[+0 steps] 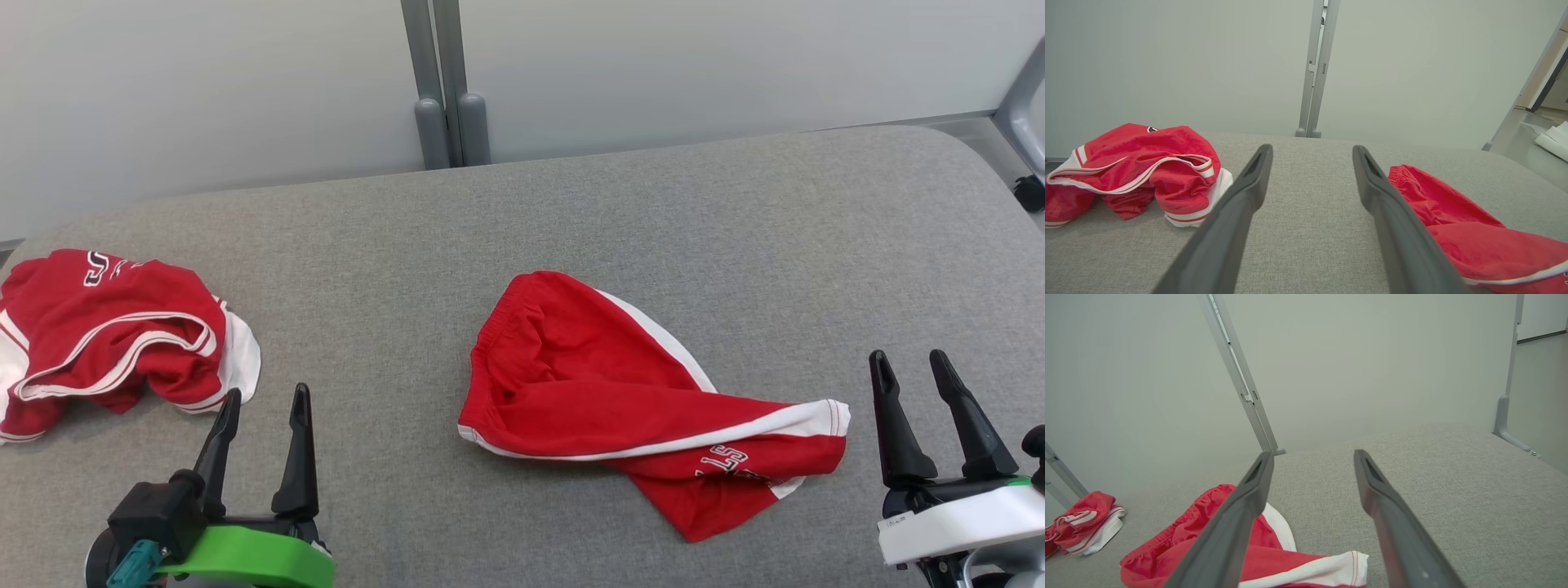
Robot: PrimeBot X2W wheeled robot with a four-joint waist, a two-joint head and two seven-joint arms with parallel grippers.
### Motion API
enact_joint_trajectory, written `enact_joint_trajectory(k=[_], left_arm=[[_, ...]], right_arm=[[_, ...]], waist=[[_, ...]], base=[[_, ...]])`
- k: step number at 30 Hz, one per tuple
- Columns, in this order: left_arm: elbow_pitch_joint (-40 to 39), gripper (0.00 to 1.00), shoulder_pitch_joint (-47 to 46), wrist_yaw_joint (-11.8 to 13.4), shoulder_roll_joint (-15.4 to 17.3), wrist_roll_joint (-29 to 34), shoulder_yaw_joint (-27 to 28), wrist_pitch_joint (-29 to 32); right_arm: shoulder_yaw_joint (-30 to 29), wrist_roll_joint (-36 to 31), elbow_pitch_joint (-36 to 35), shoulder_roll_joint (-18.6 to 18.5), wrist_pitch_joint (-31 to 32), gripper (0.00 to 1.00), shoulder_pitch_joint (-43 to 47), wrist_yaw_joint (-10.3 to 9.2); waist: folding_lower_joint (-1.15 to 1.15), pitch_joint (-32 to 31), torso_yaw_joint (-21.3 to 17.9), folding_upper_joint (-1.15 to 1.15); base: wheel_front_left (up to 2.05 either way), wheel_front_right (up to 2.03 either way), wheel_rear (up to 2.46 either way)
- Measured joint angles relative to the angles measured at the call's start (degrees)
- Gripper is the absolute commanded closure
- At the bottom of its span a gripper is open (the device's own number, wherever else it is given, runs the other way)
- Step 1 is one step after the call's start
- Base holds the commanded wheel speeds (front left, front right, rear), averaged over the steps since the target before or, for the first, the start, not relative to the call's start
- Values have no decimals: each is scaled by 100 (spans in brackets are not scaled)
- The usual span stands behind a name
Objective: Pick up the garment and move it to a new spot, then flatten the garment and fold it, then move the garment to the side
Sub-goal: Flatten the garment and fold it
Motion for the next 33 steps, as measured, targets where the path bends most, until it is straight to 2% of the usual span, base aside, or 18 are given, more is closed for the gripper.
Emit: enact_joint_trajectory(k=[9,11,13,18,23,28,33], left_arm=[[1,0,-26,5,37,0,-16,33],[10,0,-34,5,59,-3,-57,138],[35,0,-40,-33,87,-82,-175,508],[-33,0,-174,-297,293,-204,-670,1701],[-71,0,-347,-730,570,-378,-1141,2660],[67,0,-723,-957,592,-347,-1317,2876],[334,0,-1052,-1205,550,-326,-1548,3021]], right_arm=[[-27,-16,-26,0,126,0,-98,0],[-23,-27,-29,-23,168,0,-107,-1],[-16,-54,-30,-97,238,0,-123,0],[-102,86,124,-255,1003,0,-136,-1],[-178,352,413,-298,2013,0,-271,-1],[-276,448,710,-215,2777,0,-534,-2],[-222,472,894,-98,3076,0,-828,-1]], waist=[[0,29,-6,0],[0,40,-10,0],[0,56,-19,0],[0,129,-47,0],[0,263,-110,0],[0,466,-153,0],[0,682,-177,0]], base=[[0,0,0],[0,0,0],[0,0,0],[0,0,0],[0,0,0],[0,0,0],[0,0,0]])
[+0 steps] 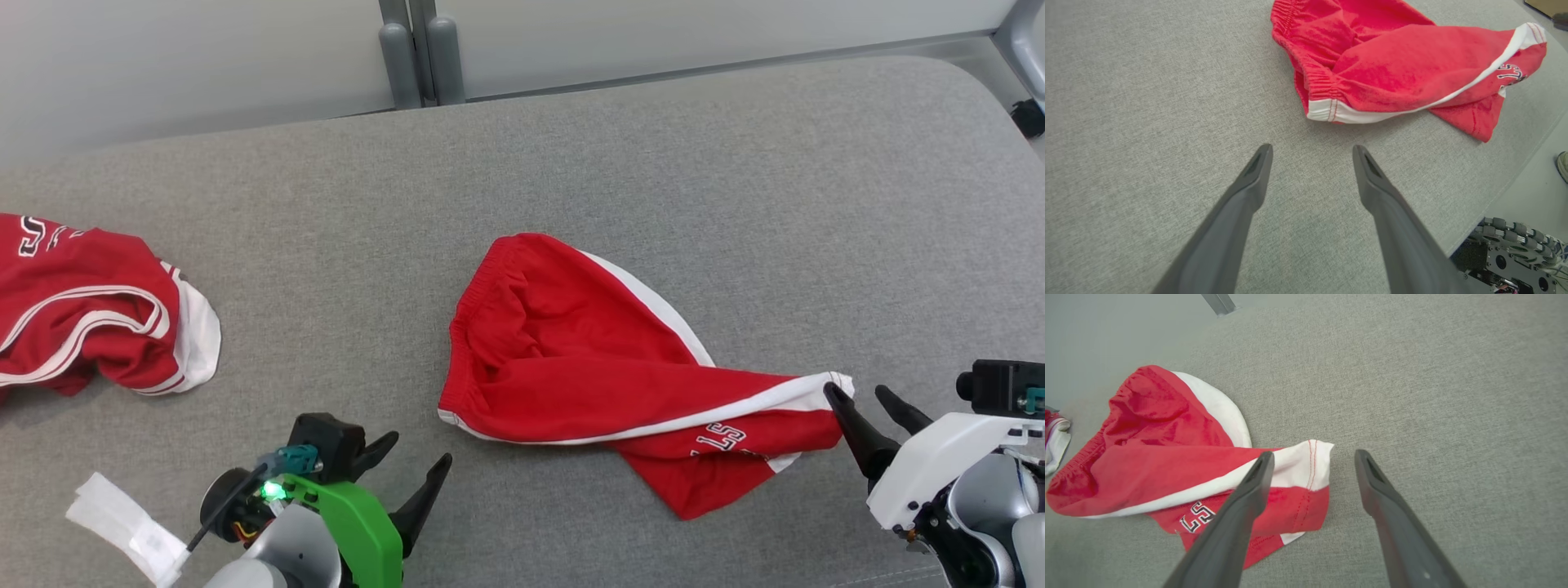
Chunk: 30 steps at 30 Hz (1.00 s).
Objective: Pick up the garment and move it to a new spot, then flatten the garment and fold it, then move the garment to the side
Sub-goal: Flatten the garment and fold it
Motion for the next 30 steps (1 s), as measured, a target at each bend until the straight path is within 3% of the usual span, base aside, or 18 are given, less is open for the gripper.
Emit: enact_joint_trajectory(k=[11,18,19,20,21,22,23,24,30], left_arm=[[625,0,-738,-294,-108,154,-377,-136],[769,0,-1050,-354,-123,137,-627,-318],[779,0,-1074,-356,-123,119,-647,-327],[784,0,-1093,-357,-120,102,-668,-336],[783,5,-1117,-358,-118,101,-705,-385],[778,28,-1148,-359,-119,96,-730,-423],[770,57,-1171,-360,-118,96,-744,-449],[756,100,-1187,-361,-116,96,-762,-490],[698,100,-1202,-375,-73,49,-845,-654]], right_arm=[[332,107,360,24,25,0,-346,0],[545,245,547,19,-130,0,-416,0],[579,269,581,18,-156,3,-417,0],[602,291,606,15,-189,26,-420,0],[638,311,637,11,-214,51,-428,0],[670,342,662,10,-257,72,-444,0],[701,363,684,10,-293,94,-458,0],[738,396,699,12,-336,100,-473,0],[862,506,779,-36,-613,100,-548,0]], waist=[[0,280,-19,0],[0,370,-77,0],[0,377,-81,0],[0,384,-82,0],[0,396,-84,0],[0,412,-85,0],[0,422,-85,0],[0,431,-83,0],[0,412,-59,0]], base=[[0,0,0],[0,0,0],[0,0,0],[0,0,0],[0,0,0],[0,0,0],[0,0,0],[0,0,0],[0,0,0]])
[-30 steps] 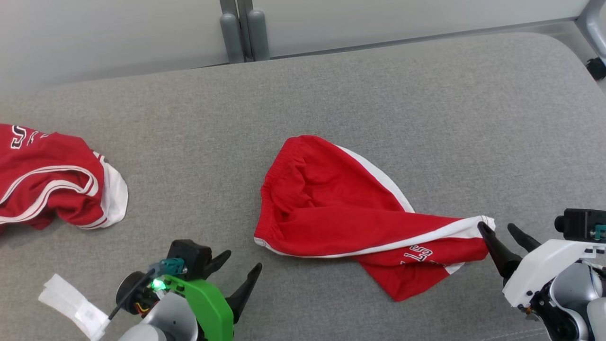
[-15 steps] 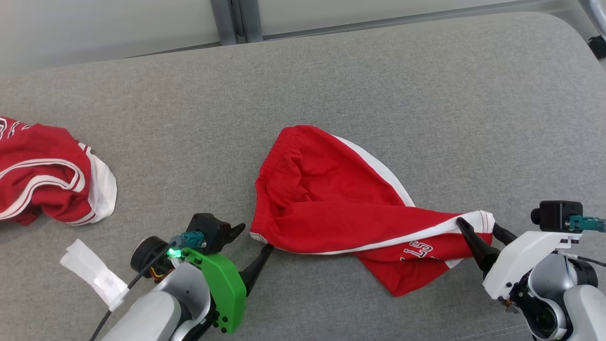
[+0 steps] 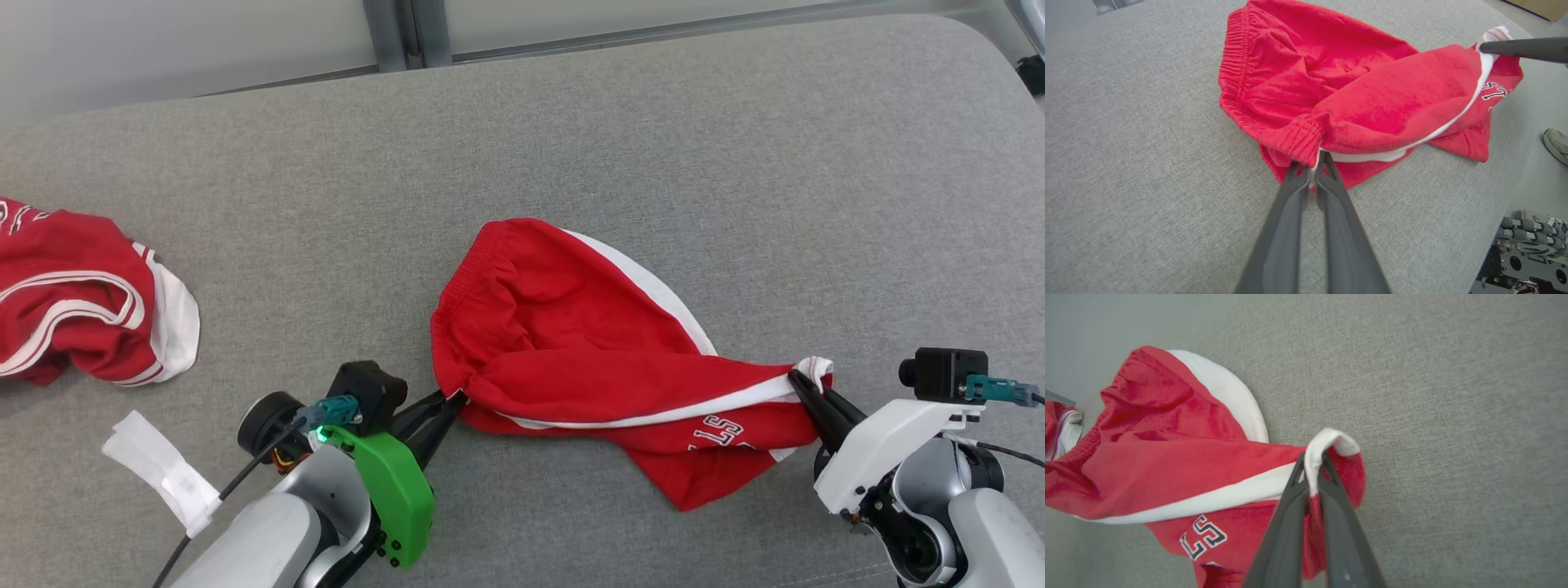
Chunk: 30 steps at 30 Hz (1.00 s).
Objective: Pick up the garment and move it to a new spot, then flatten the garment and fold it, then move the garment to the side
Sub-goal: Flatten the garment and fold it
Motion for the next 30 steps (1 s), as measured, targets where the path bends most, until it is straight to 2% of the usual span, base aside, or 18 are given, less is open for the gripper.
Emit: enact_joint_trajectory(k=[5,14,17,21,26,30], left_arm=[[-109,100,29,26,9,-79,53,-183],[-712,100,-219,182,151,-107,265,-14],[-808,100,-762,172,311,-93,371,282],[-547,100,-1812,79,309,-322,601,709],[437,100,-3368,15,62,-969,810,1246],[1259,100,-4532,-2,-181,-1321,999,1443]], right_arm=[[43,119,-134,-62,-342,100,9,0],[145,439,-887,-226,-1007,100,-269,0],[196,641,-1003,-288,-1077,100,-699,0],[352,798,-809,-471,-1095,100,-1634,-1],[550,1206,-316,-583,-1035,100,-3156,-1],[675,1348,141,-753,-1060,100,-4396,0]], waist=[[0,-131,22,0],[0,-444,29,0],[0,-425,32,0],[0,-249,37,0],[0,157,71,0],[0,522,101,0]], base=[[0,0,0],[0,0,0],[0,0,0],[0,0,0],[0,0,0],[0,0,0]])
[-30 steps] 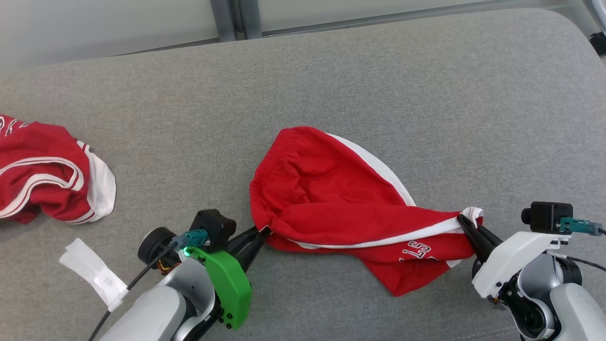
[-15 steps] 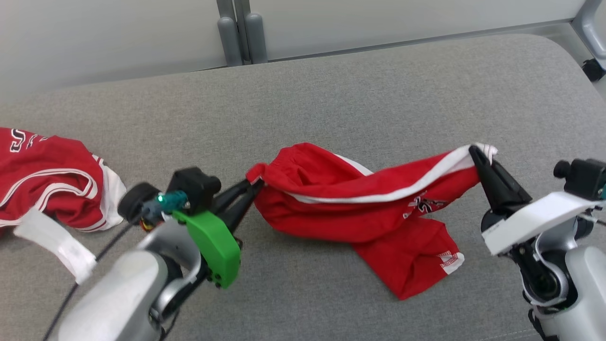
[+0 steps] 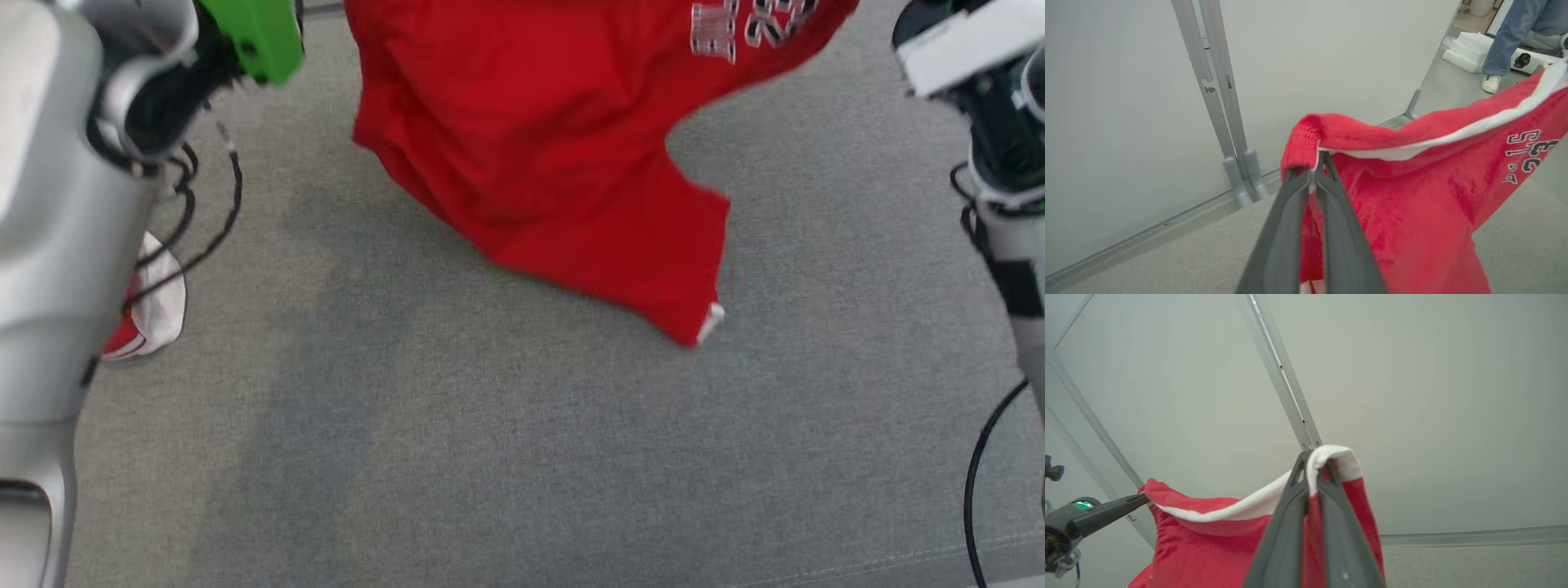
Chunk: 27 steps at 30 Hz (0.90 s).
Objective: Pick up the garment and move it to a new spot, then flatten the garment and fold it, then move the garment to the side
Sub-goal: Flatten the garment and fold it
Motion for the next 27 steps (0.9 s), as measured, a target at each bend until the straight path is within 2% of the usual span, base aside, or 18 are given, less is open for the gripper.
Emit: enact_joint_trajectory(k=[6,14,18,21,24,27], left_arm=[[1089,100,-1438,-2,-194,-264,3,-40],[1916,100,-2258,-8,-229,-630,-318,-324],[1954,100,-2148,-8,-244,-973,-584,-520],[1741,100,-1649,-8,-143,-1067,-1095,-586],[1495,100,-1059,-8,48,-1386,-1432,-668],[1059,100,-533,-8,375,-1624,-1807,-613]], right_arm=[[94,337,754,-64,-267,100,-1634,0],[581,579,1323,-219,-570,100,-2786,1],[980,723,1424,-339,-632,100,-2721,0],[1314,844,1335,-481,-653,100,-2313,0],[1584,1144,1117,-636,-627,100,-1699,0],[1959,1393,764,-953,-334,100,-1001,0]], waist=[[0,482,39,0],[0,601,-8,0],[1,634,7,0],[1,615,34,0],[1,525,39,0],[1,371,31,0]], base=[[0,0,0],[0,0,0],[0,0,0],[0,0,0],[0,0,0],[0,0,0]])
